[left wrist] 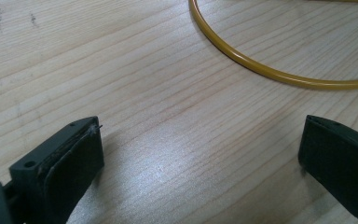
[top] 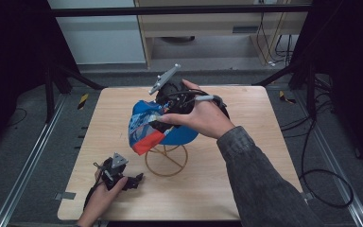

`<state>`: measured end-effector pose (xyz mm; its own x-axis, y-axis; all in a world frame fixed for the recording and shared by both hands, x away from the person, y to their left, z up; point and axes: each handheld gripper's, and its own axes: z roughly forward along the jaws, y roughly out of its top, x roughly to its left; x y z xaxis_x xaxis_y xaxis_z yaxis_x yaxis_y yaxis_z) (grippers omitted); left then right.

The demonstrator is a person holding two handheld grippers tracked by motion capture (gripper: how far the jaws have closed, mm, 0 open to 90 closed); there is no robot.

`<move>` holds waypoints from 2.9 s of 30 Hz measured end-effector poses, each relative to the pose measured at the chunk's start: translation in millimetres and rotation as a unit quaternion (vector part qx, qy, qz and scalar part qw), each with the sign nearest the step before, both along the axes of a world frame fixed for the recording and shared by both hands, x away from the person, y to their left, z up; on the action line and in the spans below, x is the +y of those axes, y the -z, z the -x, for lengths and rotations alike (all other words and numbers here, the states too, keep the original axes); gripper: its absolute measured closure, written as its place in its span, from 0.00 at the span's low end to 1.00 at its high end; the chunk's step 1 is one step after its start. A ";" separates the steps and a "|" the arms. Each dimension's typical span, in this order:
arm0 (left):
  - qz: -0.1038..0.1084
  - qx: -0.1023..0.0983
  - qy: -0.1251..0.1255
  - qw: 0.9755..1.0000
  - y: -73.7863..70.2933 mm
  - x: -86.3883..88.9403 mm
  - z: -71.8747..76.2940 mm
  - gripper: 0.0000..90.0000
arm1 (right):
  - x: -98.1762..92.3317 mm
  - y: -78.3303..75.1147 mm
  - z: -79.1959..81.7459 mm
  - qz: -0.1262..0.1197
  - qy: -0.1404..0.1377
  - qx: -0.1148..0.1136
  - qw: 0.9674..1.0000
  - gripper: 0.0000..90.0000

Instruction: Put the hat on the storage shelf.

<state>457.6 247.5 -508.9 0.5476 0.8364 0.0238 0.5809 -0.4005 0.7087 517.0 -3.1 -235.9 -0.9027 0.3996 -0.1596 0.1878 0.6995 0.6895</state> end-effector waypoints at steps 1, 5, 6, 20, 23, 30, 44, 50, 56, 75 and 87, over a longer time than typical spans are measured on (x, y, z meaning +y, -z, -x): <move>0.000 0.000 0.000 1.000 0.0 0.0 0.0 0.00 | -1.5 -0.1 1.2 0.000 -0.001 0.000 1.000 0.06; 0.000 0.000 0.000 1.000 0.0 0.0 0.0 0.00 | -8.6 -0.3 4.6 -0.005 0.001 -0.001 1.000 0.06; 0.000 0.000 0.000 1.000 0.0 0.0 0.0 0.00 | -12.0 0.3 4.9 -0.007 0.000 0.000 1.000 0.06; 0.000 0.000 0.000 1.000 0.0 -0.1 0.2 0.00 | -38.8 1.7 13.8 -0.026 0.017 -0.010 0.999 0.06; 0.001 -0.002 -0.001 1.000 0.3 -0.2 0.2 0.00 | -49.2 2.5 15.7 -0.035 0.025 -0.011 0.999 0.06; 0.001 -0.002 -0.001 1.000 0.3 -0.3 0.2 0.00 | -76.0 7.0 22.7 -0.048 0.043 -0.012 0.998 0.06; 0.003 -0.001 -0.003 1.000 0.5 -0.7 0.7 0.00 | -138.4 22.3 30.7 -0.079 0.103 -0.017 0.991 0.06; 0.001 0.000 -0.002 1.000 0.3 -0.4 0.6 0.00 | -161.3 36.5 39.7 -0.088 0.122 -0.019 0.989 0.07; 0.001 0.000 -0.002 1.000 0.3 -0.4 0.6 0.00 | -178.7 60.6 42.7 -0.080 0.145 -0.013 0.986 0.11; 0.001 0.000 -0.002 1.000 0.3 -0.4 0.7 0.00 | -210.3 160.3 40.7 -0.063 0.209 0.006 0.976 0.15; 0.001 0.000 -0.002 1.000 0.3 -0.4 0.7 0.00 | -224.5 194.1 43.9 -0.066 0.226 0.017 0.972 0.15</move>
<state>457.0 247.1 -509.2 0.5444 0.8385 0.0234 0.5818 -0.3975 0.7096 473.0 -227.7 -430.0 -0.6339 0.7716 -0.0538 0.4793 0.4464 0.7556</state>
